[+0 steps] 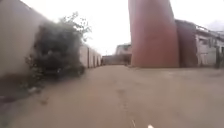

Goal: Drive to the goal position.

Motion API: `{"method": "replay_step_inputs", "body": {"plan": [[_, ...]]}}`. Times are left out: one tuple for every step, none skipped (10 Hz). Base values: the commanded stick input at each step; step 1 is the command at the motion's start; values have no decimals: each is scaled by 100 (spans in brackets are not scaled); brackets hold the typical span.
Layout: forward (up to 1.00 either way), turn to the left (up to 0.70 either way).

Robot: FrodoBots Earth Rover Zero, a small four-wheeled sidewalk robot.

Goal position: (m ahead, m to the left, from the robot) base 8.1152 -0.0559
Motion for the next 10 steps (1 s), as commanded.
{"method": "replay_step_inputs", "body": {"plan": [[100,0],[100,0],[100,0],[100,0],[100,0],[100,0],[100,0],[100,0],[100,0],[100,0]]}}
